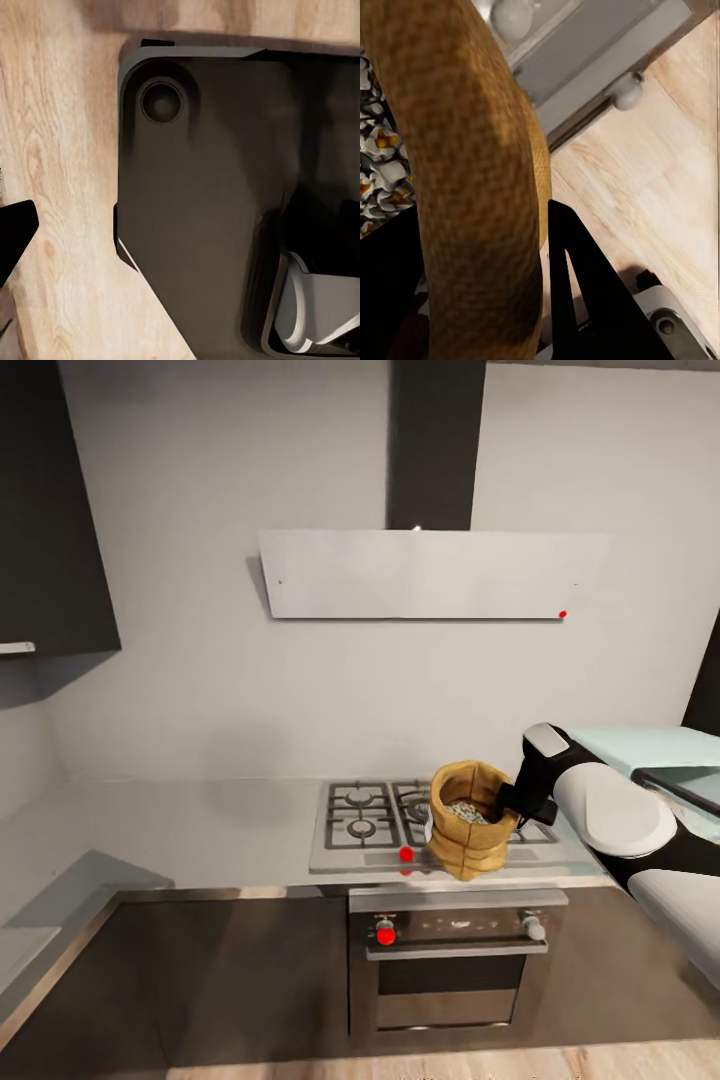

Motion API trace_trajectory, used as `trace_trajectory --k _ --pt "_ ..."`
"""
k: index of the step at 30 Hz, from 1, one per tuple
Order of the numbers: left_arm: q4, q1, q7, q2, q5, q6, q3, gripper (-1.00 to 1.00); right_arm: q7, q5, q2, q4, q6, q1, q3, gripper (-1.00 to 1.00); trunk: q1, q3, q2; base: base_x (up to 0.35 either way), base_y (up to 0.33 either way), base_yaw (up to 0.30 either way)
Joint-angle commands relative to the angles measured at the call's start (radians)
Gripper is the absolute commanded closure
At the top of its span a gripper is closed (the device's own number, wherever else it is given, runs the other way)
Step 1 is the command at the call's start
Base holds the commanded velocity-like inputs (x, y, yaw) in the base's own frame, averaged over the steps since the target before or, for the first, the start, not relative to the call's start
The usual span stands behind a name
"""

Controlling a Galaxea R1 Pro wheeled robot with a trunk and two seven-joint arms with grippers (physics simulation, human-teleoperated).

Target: In the kitchen, take the popcorn bag from the countertop, put it into the microwave, and heat it until the popcorn is cooked so the cooked popcorn ends up inside the bag.

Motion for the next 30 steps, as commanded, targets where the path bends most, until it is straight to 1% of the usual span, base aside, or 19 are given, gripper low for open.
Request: trace_trajectory --k 1,7,14,19,30 --pt "-0.001 0.0 0.0 0.0 0.0 0.002 0.007 -1.0 -0.008 -0.01 0.0 -0.001 0.002 -0.001 0.003 1.0 0.0 -0.002 -0.001 -0.092 0.0 -0.275" --pt "-0.001 0.0 0.0 0.0 0.0 0.002 0.007 -1.0 -0.008 -0.01 0.0 -0.001 0.002 -0.001 0.002 1.0 0.0 -0.002 -0.001 -0.113 -0.068 -0.247" --pt "-0.001 0.0 0.0 -0.004 0.0 0.002 0.007 -1.0 -0.006 -0.01 0.0 -0.001 0.002 -0.001 0.003 1.0 0.0 -0.002 -0.001 -0.162 -0.102 -0.021" --pt "-0.001 0.0 0.0 -0.006 0.0 0.002 0.007 -1.0 -0.006 -0.01 0.0 -0.001 0.001 -0.001 0.002 1.0 0.0 -0.002 -0.001 -0.247 -0.123 -0.041" --pt "-0.001 0.0 0.0 -0.006 0.0 0.001 0.007 -1.0 -0.006 -0.01 0.0 -0.001 0.0 -0.001 0.001 1.0 0.0 -0.002 -0.001 -0.315 -0.025 -0.257"
